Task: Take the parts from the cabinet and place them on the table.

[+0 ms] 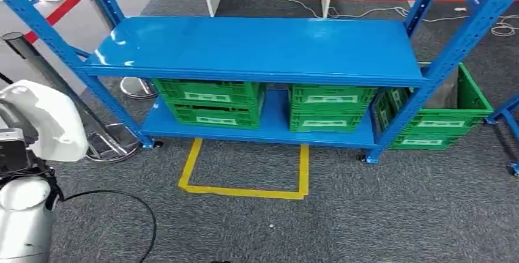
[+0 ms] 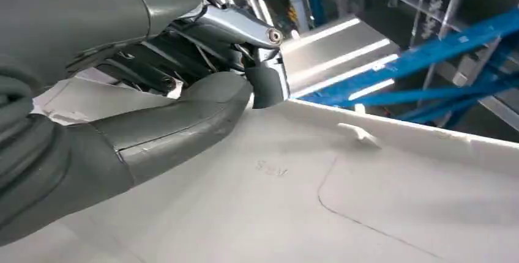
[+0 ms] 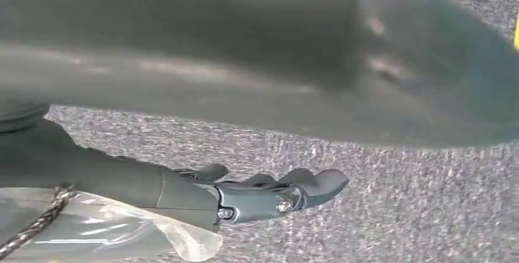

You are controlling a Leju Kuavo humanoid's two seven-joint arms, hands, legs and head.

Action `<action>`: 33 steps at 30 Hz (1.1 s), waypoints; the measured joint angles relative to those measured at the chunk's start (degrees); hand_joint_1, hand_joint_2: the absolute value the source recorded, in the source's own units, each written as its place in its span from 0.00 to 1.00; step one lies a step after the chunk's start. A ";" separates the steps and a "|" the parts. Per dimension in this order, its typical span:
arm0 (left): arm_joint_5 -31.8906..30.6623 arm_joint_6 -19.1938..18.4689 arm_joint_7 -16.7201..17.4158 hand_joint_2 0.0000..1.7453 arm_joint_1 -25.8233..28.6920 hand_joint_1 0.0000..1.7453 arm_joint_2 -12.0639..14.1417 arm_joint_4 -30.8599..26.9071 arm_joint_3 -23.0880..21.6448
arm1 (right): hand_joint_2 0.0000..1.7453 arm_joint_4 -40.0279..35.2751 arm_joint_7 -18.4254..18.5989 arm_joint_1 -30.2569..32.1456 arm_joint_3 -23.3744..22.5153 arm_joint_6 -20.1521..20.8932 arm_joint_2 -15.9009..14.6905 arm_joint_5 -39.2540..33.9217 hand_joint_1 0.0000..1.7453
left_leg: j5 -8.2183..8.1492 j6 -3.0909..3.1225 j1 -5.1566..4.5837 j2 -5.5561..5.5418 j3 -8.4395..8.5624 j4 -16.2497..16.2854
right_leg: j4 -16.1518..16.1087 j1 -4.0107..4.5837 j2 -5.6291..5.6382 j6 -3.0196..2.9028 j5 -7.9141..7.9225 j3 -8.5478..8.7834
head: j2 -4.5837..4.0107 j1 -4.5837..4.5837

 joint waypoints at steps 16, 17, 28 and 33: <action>-1.33 1.01 -1.95 1.00 10.00 1.00 0.96 -8.48 7.04 | 0.00 0.83 12.20 0.14 0.18 -2.08 -0.04 4.55 0.00 | 2.58 3.77 -1.31 -4.40 4.05 -9.60 | 6.33 0.92 5.10 0.69 -0.86 -3.54 | 0.00 0.59; -1.44 1.03 -2.01 1.00 10.49 1.00 0.96 -9.20 7.57 | 0.00 0.85 12.57 0.12 0.24 -2.25 -0.07 4.59 0.00 | 2.54 3.69 -1.17 -4.99 3.92 -9.44 | 2.50 0.83 7.96 0.27 0.16 -1.99 | 0.00 0.61; -1.31 0.70 -1.99 1.00 13.56 1.00 1.90 -12.81 11.47 | 0.00 1.33 13.14 -0.18 0.35 -2.71 -0.09 4.96 0.00 | -5.09 -0.19 0.02 -0.66 -4.26 7.65 | 0.16 0.47 1.19 -0.90 0.04 -0.05 | 0.00 -0.13; -1.51 -0.28 -2.01 1.00 13.14 1.00 1.92 -13.31 12.50 | 0.00 1.62 12.13 -0.83 0.74 -2.75 0.07 5.55 0.00 | 1.58 -0.16 -0.55 5.57 5.31 -9.60 | 0.25 0.91 -2.27 0.25 -0.68 0.61 | 0.00 -0.20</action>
